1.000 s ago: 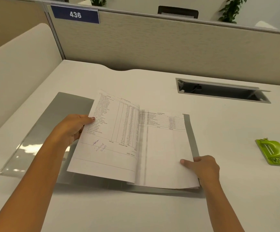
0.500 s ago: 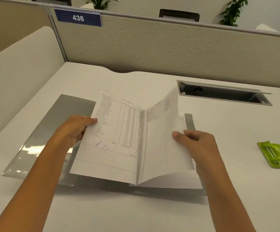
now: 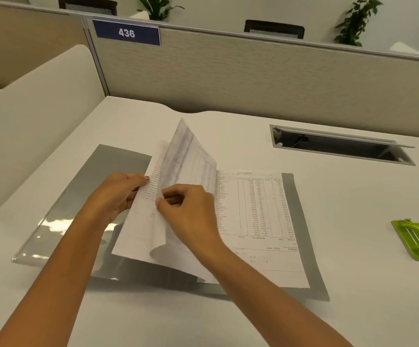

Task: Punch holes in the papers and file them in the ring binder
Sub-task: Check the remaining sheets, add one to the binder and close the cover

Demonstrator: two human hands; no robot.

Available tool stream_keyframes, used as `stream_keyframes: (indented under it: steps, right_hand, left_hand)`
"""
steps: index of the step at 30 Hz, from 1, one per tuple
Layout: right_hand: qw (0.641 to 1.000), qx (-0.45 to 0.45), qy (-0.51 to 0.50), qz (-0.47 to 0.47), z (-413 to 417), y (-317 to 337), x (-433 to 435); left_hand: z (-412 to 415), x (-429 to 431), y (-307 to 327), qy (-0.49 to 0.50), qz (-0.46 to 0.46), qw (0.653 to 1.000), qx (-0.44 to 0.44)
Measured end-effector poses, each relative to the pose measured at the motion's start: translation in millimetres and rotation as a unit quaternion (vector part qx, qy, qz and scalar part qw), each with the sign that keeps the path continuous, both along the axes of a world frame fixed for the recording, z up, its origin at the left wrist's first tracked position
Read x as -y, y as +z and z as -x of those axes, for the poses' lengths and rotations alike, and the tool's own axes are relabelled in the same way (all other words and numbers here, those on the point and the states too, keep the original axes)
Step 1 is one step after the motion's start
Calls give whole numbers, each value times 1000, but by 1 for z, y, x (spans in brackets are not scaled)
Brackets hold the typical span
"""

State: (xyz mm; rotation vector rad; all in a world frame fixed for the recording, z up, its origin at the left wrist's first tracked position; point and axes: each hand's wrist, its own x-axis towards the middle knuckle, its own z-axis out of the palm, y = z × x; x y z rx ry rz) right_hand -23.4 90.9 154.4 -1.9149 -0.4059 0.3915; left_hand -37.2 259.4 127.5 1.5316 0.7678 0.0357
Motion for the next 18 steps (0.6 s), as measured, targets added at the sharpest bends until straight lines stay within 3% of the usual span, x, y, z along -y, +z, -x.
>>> stream_keyframes:
  steps: [12, 18]
  right_hand:
    - [997, 33, 71, 24, 14, -27, -13]
    - [999, 8, -26, 18, -13, -41, 32]
  left_hand:
    - [2, 7, -9, 22, -55, 998, 9]
    - [7, -4, -15, 45, -29, 999, 0]
